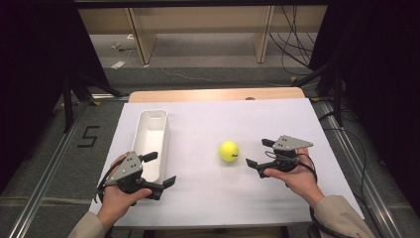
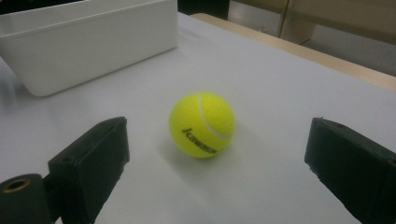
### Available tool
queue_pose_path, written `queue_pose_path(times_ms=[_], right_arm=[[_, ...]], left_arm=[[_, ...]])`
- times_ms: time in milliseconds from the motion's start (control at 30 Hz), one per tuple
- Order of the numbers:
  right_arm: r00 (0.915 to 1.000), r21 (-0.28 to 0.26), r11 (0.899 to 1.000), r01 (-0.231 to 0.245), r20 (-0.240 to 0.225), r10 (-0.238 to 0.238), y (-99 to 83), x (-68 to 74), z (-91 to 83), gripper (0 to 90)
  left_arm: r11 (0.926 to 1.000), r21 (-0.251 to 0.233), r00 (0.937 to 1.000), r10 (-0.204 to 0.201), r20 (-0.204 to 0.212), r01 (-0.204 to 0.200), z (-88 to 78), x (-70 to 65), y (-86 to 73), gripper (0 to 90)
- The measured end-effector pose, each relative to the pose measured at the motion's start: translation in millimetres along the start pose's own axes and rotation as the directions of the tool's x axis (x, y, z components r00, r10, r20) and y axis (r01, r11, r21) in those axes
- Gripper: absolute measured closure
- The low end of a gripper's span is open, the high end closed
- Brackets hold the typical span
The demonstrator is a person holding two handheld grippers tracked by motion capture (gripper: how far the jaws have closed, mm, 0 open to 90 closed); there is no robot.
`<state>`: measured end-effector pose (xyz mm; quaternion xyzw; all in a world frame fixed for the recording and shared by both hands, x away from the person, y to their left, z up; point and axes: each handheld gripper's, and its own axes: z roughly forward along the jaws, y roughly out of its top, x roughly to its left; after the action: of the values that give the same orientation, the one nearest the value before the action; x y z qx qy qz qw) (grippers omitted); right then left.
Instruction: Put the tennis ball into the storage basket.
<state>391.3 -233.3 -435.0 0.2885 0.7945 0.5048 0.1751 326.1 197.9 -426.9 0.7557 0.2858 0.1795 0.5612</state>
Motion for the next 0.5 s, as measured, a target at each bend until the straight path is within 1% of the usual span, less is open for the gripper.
queue_pose_path(times_ms=[500], right_arm=[[0.9998, 0.018, 1.0, 0.006, -0.018, -0.006, 5.2, 1.0, 20.9, 6.9]], left_arm=[[1.0, 0.0, 1.0, 0.001, 0.002, -0.001, 0.1, -0.3, 0.1, 0.0]])
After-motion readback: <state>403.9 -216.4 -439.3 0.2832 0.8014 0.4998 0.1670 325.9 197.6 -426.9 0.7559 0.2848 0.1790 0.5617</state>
